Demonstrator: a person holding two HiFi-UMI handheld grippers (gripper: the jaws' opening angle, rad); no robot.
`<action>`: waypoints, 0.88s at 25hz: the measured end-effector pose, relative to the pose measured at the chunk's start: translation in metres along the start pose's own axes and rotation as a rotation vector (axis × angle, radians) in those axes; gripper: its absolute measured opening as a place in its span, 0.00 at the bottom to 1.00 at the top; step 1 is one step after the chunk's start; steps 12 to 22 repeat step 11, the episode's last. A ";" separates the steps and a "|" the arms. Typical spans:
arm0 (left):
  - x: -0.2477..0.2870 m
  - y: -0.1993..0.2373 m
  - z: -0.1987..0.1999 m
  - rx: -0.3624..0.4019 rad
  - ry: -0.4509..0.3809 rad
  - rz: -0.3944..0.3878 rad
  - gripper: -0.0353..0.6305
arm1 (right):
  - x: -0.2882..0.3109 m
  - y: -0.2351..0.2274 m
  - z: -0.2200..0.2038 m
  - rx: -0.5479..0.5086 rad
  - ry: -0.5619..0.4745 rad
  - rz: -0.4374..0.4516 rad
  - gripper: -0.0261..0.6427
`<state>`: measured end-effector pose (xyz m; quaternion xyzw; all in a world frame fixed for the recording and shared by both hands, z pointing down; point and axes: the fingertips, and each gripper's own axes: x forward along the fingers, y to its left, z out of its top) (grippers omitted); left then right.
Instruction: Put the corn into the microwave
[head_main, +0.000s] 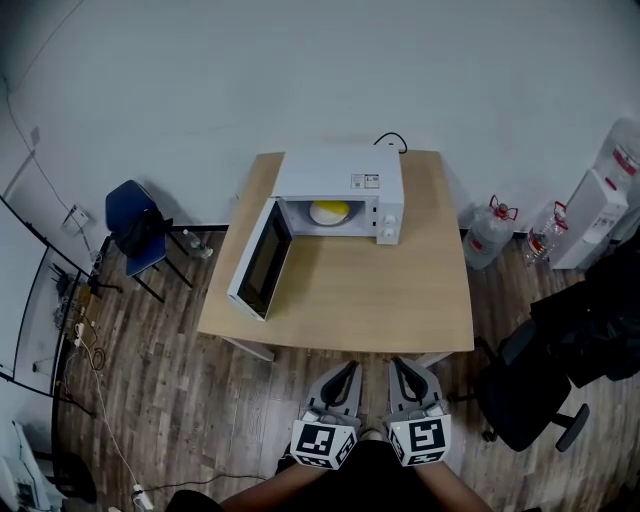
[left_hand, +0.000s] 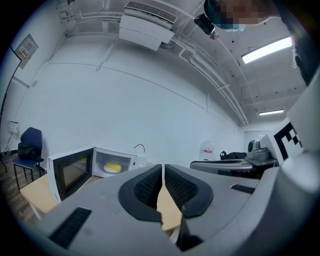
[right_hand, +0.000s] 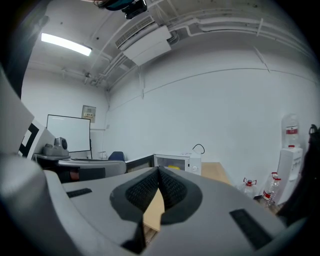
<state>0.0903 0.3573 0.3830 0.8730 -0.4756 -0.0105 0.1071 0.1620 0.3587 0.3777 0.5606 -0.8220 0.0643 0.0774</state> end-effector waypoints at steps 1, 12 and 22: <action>0.001 -0.002 0.001 -0.001 0.000 -0.007 0.09 | -0.001 -0.001 0.000 0.000 -0.002 -0.002 0.13; 0.000 -0.015 -0.001 -0.005 0.005 -0.022 0.09 | -0.013 -0.004 0.001 -0.018 -0.010 -0.011 0.13; 0.000 -0.015 -0.001 -0.005 0.005 -0.022 0.09 | -0.013 -0.004 0.001 -0.018 -0.010 -0.011 0.13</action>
